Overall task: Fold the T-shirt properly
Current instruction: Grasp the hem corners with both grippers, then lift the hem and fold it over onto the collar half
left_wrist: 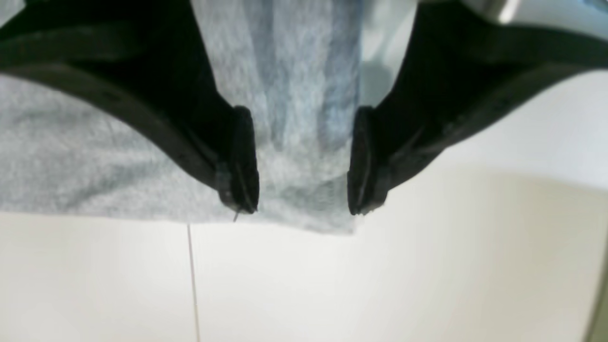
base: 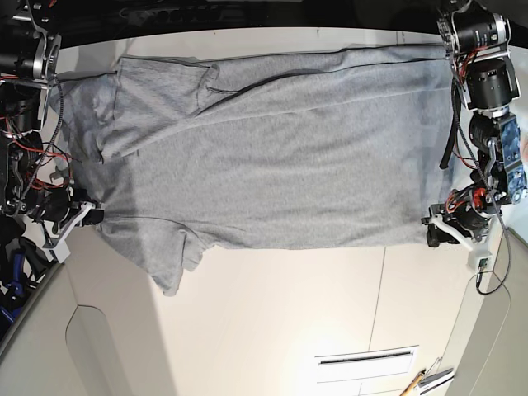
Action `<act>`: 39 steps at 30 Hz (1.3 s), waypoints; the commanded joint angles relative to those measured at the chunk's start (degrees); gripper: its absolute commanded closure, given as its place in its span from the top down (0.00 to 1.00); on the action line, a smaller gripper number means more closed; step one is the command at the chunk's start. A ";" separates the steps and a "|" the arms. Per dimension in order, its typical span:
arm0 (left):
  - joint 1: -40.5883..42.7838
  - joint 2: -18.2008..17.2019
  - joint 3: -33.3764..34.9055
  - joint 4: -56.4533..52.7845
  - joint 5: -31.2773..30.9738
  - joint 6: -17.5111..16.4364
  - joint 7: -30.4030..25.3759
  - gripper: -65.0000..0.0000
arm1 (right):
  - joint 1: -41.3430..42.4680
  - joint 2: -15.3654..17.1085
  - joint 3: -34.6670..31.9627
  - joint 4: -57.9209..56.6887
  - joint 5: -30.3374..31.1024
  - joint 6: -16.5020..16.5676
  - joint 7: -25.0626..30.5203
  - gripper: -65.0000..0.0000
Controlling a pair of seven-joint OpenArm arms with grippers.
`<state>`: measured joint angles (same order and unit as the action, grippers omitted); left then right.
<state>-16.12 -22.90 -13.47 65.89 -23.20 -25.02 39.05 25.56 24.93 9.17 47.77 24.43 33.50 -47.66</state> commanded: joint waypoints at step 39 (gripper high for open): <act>-6.82 -5.97 1.25 -5.86 -10.40 -3.15 5.31 0.00 | -1.73 0.76 2.64 15.19 1.77 -0.35 -4.42 0.00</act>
<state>-21.74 -27.73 -11.79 59.05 -33.23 -27.90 45.41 22.70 24.69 11.29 62.19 25.67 33.04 -52.82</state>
